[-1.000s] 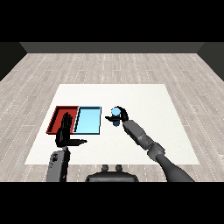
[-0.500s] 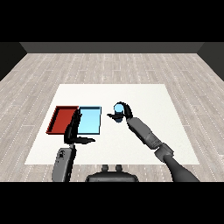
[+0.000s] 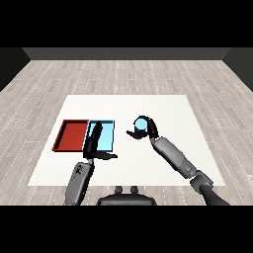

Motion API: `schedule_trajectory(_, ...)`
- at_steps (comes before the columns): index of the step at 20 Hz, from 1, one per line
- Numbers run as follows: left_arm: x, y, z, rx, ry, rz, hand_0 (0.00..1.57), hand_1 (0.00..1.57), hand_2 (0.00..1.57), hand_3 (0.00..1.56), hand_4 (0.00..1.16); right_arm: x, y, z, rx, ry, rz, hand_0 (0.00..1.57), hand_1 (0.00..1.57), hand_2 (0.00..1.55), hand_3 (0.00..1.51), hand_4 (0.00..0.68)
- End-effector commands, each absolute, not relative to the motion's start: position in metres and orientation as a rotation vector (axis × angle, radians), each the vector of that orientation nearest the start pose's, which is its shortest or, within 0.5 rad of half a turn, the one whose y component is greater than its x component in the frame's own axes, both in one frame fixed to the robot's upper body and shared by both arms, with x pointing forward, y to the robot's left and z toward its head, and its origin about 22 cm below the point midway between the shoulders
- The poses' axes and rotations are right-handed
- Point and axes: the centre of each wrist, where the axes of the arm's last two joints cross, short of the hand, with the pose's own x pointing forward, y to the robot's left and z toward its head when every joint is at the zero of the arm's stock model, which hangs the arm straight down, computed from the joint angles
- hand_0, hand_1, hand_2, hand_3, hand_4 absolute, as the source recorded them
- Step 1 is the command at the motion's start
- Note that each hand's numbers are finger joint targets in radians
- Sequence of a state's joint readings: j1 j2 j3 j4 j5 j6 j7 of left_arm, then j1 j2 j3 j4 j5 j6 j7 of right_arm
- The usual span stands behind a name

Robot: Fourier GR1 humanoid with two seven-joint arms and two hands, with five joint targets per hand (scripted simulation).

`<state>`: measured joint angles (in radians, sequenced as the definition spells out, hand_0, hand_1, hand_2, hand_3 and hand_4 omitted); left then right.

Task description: Pick the blue can and put it in the blue box

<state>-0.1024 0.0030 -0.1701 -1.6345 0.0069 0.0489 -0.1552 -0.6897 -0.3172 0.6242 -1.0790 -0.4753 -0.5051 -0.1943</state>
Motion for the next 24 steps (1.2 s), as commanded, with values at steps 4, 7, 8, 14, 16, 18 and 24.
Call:
schedule_trajectory(4, 0.274, 0.144, 0.043, -0.196, -1.845, -0.152, 0.00, 0.00, 0.00, 0.00, 0.00, 0.324, -0.114, 0.065, -0.025, -1.792, 0.290, 1.50, 1.50, 1.47, 1.40, 0.590)
schedule_trajectory(7, 0.273, 0.155, 0.031, -0.207, -1.839, -0.158, 0.00, 0.00, 0.00, 0.00, 0.00, 0.312, -0.104, 0.084, -0.028, -1.839, 0.278, 1.51, 1.51, 1.47, 1.40, 0.611)
schedule_trajectory(8, 0.274, 0.124, 0.022, -0.198, -1.846, -0.170, 0.00, 0.00, 0.00, 0.00, 0.00, 0.317, -0.124, 0.070, -0.041, -1.816, 0.280, 1.50, 1.50, 1.46, 1.39, 0.611)
schedule_trajectory(14, 0.267, 0.120, 0.015, -0.252, -1.812, -0.138, 0.00, 0.00, 0.00, 0.00, 0.00, 0.319, -0.112, 0.108, -0.037, -1.863, 0.293, 1.47, 1.47, 1.44, 1.38, 0.581)
schedule_trajectory(16, 0.247, 0.115, 0.017, -0.271, -1.827, -0.142, 0.00, 0.00, 0.00, 0.00, 0.00, 0.307, -0.122, 0.104, -0.044, -1.875, 0.287, 1.45, 1.45, 1.44, 1.37, 0.588)
schedule_trajectory(18, 0.257, 0.125, 0.013, -0.244, -1.820, -0.174, 0.00, 0.00, 0.00, 0.00, 0.00, 0.329, -0.127, 0.093, -0.058, -1.860, 0.286, 1.46, 1.46, 1.44, 1.38, 0.587)
schedule_trajectory(24, 0.266, 0.110, 0.020, -0.262, -1.815, -0.162, 0.00, 0.00, 0.00, 0.00, 0.00, 0.306, -0.123, 0.113, -0.050, -1.871, 0.325, 1.45, 1.45, 1.44, 1.38, 0.586)
